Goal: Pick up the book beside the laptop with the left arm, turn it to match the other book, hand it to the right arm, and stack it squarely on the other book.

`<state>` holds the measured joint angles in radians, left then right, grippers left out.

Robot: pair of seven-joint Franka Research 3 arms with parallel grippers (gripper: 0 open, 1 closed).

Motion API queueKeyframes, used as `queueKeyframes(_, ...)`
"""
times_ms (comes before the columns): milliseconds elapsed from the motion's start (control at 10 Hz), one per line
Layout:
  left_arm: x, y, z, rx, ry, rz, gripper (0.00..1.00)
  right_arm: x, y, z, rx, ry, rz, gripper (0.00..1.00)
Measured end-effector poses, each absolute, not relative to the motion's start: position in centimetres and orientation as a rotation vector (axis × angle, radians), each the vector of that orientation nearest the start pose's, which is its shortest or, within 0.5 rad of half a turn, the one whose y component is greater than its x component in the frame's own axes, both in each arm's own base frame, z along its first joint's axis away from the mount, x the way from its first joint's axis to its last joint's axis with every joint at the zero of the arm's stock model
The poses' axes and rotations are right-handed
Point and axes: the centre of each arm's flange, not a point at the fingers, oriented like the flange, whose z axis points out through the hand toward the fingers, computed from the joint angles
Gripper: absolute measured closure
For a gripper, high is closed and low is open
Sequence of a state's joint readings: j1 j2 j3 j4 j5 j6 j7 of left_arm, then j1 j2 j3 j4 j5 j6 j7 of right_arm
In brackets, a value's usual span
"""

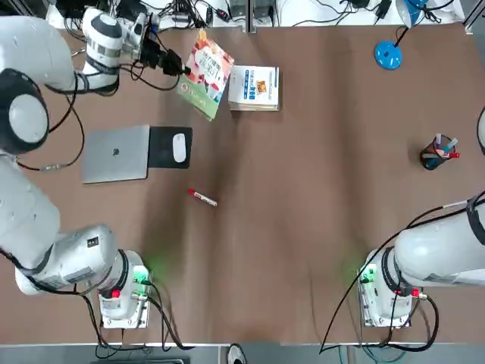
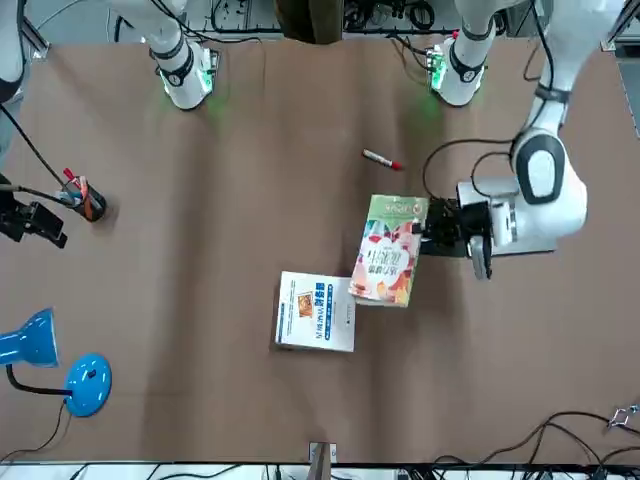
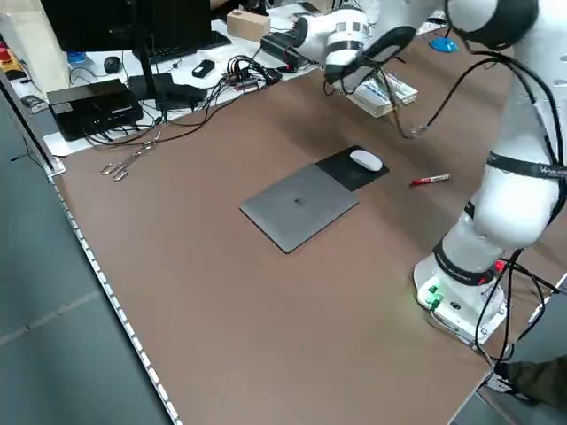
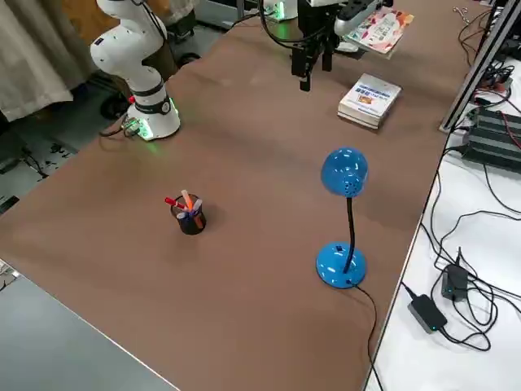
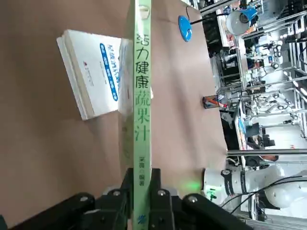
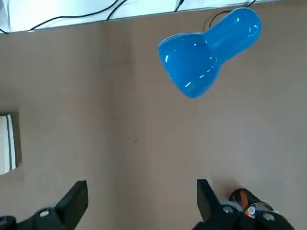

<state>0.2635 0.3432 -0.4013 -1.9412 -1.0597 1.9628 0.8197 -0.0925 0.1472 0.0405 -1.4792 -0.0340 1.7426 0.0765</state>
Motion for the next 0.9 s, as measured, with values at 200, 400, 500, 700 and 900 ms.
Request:
queueKeyframes(200,63.2,-12.9,34.5,2.029,-0.442,0.033,0.85,61.5,-3.8,59.9,-3.155,0.212,-0.186,0.0)
queueKeyframes(400,66.6,-12.6,33.3,1.961,-0.463,0.015,0.85,61.5,-3.9,59.8,-3.147,0.25,-0.186,0.05)
queueKeyframes(500,68.0,-13.0,32.5,1.924,-0.466,-0.006,0.85,61.4,-4.2,59.8,-3.14,0.266,-0.184,0.12)
queueKeyframes(700,70.3,-15.5,31.3,1.902,-0.49,-0.024,0.85,61.4,-4.7,59.8,-3.136,0.281,-0.182,0.47)
queueKeyframes(900,71.2,-18.2,29.8,1.905,-0.533,-0.036,0.85,61.4,-4.7,59.8,-3.135,0.281,-0.182,0.81)
